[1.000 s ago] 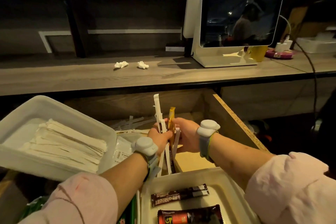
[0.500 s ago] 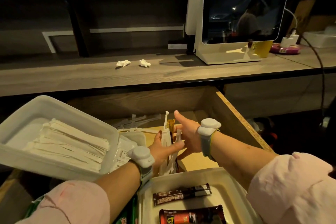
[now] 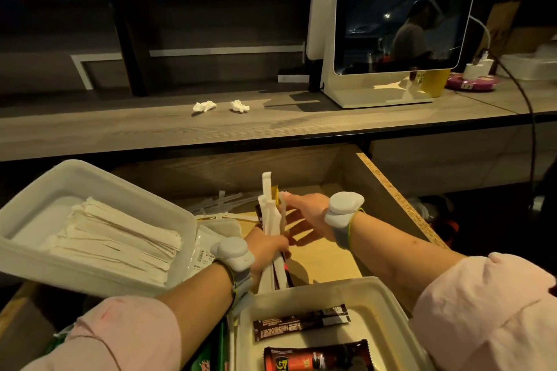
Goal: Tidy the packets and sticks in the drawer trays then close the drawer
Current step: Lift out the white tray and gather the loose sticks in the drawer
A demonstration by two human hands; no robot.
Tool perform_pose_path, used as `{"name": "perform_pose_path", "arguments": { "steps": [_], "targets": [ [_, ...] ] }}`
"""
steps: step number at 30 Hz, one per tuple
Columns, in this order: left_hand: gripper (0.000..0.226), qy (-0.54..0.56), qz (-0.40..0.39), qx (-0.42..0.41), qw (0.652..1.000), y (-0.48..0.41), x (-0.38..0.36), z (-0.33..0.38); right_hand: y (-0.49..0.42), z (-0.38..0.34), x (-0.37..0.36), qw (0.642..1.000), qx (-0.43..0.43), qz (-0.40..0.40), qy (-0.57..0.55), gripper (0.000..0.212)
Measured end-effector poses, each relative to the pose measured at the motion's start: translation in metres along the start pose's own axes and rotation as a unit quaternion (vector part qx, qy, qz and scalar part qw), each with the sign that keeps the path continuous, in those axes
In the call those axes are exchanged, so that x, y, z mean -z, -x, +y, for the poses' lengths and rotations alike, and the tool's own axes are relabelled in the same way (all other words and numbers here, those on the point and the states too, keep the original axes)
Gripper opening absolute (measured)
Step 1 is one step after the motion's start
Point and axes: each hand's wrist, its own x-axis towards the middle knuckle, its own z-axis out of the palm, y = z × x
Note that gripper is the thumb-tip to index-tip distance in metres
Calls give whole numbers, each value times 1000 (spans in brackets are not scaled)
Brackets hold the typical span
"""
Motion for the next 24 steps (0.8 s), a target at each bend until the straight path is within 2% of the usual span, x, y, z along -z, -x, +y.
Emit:
{"name": "perform_pose_path", "arguments": {
  "steps": [3, 6, 8, 10, 12, 14, 17, 19, 23, 24],
  "targets": [
    [28, 157, -13, 46, 986, 3, 12, 12, 0, -8, 8, 996, 58, 61, -13, 38],
    [8, 278, -143, 92, 945, 9, 24, 20, 3, -14, 9, 993, 79, 60, -57, 30],
    [17, 267, -221, 103, 932, 12, 29, 22, 4, -15, 6, 991, 98, 49, -80, 25],
    [24, 256, -248, 94, 929, 14, 32, 23, 4, -17, 1, 990, 107, 52, -72, 30],
    [24, 239, -258, 85, 932, 18, 33, 24, 1, -17, 0, 991, 95, 64, -63, 36],
    [7, 253, -256, 70, 930, 19, 33, 23, -3, -17, 3, 990, 80, 90, -72, 36],
    [35, 252, -244, 55, 935, 15, 37, 17, -5, -20, 15, 980, 105, 144, -92, 31],
    [40, 218, -244, 53, 943, 15, 38, 17, -2, -26, 24, 968, 141, 168, -121, 26],
    [10, 150, -218, 83, 961, 10, 38, 15, 21, -46, 41, 940, 232, 203, -144, 24],
    [11, 154, -200, 90, 963, 8, 36, 16, 28, -51, 45, 935, 260, 200, -133, 23]
  ]
}}
